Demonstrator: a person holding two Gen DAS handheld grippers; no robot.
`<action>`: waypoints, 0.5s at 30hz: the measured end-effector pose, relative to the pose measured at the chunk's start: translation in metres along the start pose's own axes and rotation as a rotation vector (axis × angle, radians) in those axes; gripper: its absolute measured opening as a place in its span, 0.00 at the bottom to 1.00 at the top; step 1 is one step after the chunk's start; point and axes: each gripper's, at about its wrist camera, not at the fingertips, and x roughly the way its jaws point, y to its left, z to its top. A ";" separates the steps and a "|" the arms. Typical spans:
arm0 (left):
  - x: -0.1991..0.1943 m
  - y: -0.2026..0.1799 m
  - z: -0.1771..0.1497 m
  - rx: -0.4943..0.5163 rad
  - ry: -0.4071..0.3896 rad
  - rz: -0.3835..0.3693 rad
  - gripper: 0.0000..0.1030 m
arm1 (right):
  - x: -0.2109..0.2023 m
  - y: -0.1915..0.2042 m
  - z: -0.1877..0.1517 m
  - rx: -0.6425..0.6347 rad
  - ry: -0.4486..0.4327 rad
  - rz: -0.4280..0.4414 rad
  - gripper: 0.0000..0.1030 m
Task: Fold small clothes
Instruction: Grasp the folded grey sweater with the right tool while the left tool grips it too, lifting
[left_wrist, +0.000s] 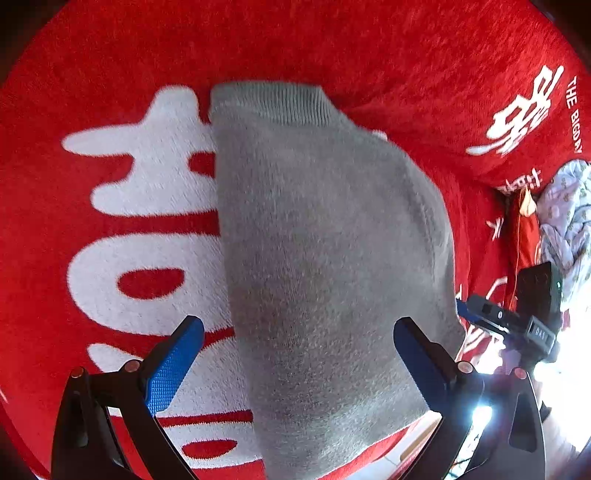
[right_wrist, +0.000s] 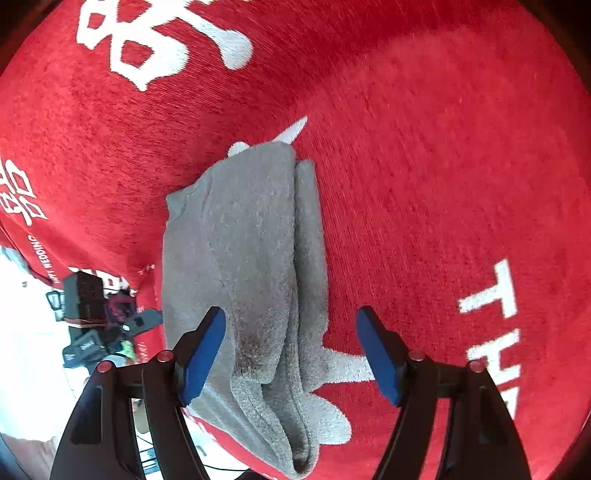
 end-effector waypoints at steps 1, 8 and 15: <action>0.004 -0.001 0.000 0.010 0.012 -0.007 1.00 | 0.003 -0.002 0.000 0.007 0.008 0.013 0.74; 0.021 -0.010 0.000 0.047 0.047 0.009 1.00 | 0.016 -0.004 0.004 -0.001 0.054 0.074 0.74; 0.032 -0.015 0.004 0.041 0.046 0.019 1.00 | 0.038 0.012 0.014 -0.076 0.136 0.138 0.74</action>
